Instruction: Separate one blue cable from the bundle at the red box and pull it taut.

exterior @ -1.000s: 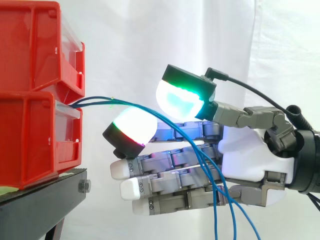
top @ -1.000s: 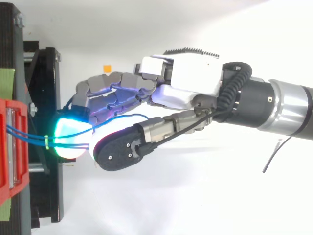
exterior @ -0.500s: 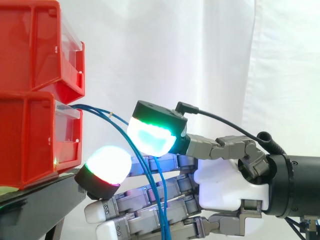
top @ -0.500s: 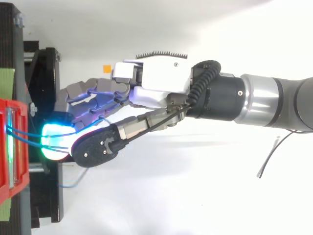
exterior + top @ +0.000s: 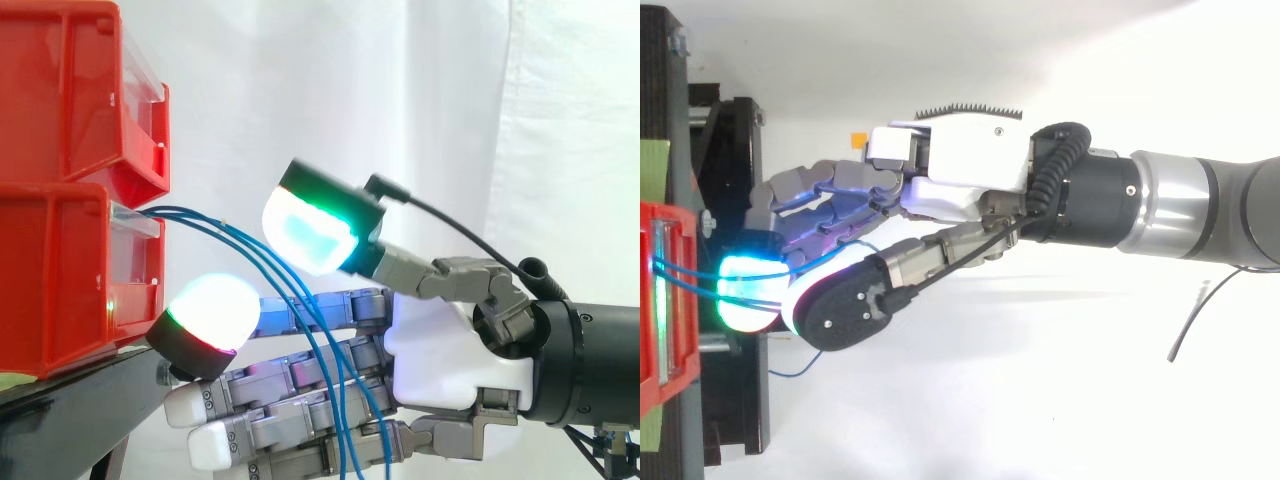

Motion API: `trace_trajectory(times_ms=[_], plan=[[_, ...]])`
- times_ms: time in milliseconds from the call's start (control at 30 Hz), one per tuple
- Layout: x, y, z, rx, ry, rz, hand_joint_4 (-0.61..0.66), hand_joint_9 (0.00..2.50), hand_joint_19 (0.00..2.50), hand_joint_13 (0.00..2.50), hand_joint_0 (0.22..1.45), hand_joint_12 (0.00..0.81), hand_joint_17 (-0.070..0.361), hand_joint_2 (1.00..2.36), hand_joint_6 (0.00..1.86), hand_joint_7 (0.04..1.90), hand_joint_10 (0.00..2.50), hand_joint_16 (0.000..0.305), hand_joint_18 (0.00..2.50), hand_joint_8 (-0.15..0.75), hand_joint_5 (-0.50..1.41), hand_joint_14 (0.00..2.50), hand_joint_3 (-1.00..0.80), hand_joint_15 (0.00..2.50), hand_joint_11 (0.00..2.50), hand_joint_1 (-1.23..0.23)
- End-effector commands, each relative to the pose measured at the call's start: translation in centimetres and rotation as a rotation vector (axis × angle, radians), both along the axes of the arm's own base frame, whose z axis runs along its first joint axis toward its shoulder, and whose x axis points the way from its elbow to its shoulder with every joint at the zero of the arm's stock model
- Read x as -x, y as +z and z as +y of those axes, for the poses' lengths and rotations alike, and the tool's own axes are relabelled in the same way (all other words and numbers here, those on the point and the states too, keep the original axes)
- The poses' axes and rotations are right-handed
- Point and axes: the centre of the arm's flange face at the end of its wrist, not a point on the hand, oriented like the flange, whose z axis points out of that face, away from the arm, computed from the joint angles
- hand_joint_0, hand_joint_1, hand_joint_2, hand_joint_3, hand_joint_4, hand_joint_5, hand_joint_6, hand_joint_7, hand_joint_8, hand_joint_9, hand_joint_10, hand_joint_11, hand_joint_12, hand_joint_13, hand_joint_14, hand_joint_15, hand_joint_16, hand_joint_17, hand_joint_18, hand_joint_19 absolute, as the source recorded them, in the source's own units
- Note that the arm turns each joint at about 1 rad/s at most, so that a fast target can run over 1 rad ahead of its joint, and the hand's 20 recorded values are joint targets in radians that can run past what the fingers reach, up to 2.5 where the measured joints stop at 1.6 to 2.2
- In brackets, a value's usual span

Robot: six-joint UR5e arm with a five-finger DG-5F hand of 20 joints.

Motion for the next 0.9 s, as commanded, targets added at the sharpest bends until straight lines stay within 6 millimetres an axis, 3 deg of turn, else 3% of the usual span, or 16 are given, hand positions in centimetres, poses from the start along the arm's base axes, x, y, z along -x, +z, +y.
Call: trace_trajectory(times_ms=[0,200,467,600,733,867], plan=[[-0.1,0.2,0.1,0.004,0.008,-0.007,0.26,0.56,0.32,0.66,0.47,0.378,0.101,1.0,0.5,1.09,0.01,0.045,0.46,0.316,-0.16,0.01,-0.5,0.32,0.43,-0.57],[0.1,0.5,0.0,0.038,0.032,-0.002,0.28,0.57,0.32,0.68,0.44,0.39,0.107,1.0,0.5,1.08,0.01,0.048,0.48,0.325,-0.16,0.01,-0.5,0.33,0.45,-0.6],[0.2,1.5,0.0,0.05,0.054,-0.007,0.19,0.6,0.35,0.7,0.59,0.353,0.088,1.0,0.51,1.13,0.01,0.039,0.49,0.286,-0.15,0.01,-0.5,0.35,0.47,-0.68],[0.4,3.3,-0.4,0.049,0.045,-0.028,0.16,0.6,0.35,0.72,0.62,0.347,0.086,1.01,0.56,1.06,0.01,0.038,0.5,0.283,-0.16,0.01,-0.41,0.37,0.48,-0.68],[0.4,3.3,-0.6,0.049,0.042,-0.028,0.15,0.61,0.36,0.73,0.63,0.346,0.086,1.01,0.59,1.01,0.01,0.038,0.51,0.281,-0.16,0.01,-0.33,0.37,0.49,-0.66],[0.5,3.2,-0.9,0.051,0.036,-0.026,0.16,0.62,0.38,0.73,0.61,0.345,0.086,1.01,0.6,0.99,0.02,0.038,0.5,0.286,-0.16,0.01,-0.4,0.38,0.5,-0.62]])
